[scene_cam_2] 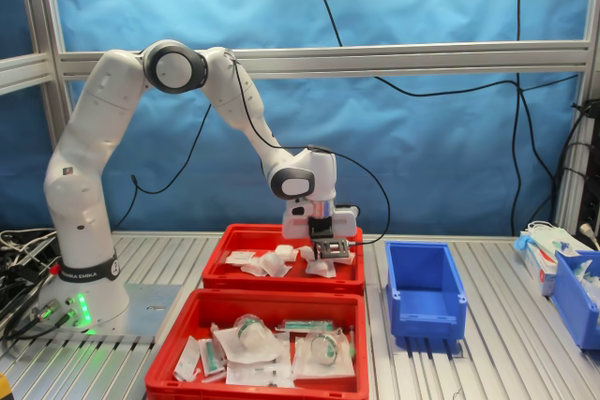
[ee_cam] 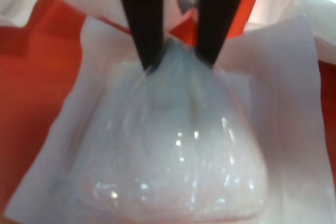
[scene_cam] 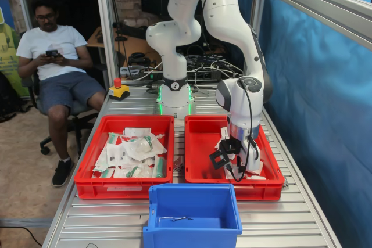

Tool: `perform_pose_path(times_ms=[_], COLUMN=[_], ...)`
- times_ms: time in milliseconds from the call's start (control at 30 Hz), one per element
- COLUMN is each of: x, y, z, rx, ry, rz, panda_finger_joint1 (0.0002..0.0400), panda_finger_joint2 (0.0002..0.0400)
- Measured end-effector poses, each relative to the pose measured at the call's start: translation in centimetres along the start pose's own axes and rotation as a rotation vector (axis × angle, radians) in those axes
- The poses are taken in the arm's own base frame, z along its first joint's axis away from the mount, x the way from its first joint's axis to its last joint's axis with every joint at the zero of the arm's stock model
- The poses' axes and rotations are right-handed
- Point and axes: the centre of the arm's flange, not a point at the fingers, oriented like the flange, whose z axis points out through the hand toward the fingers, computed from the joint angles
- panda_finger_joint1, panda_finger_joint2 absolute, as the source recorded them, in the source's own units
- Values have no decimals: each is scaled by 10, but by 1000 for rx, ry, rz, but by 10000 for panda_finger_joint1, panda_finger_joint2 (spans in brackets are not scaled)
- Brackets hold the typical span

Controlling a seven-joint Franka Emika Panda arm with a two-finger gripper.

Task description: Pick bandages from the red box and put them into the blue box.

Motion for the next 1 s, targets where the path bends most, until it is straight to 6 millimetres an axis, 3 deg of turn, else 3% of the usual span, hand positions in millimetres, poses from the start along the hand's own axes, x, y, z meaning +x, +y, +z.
perform_pose_path(times_ms=[1000], x=[4], y=[-7], z=[-1], rx=[10], ry=[4], rz=[10], panda_finger_joint1=[37], panda_finger_joint2=[37])
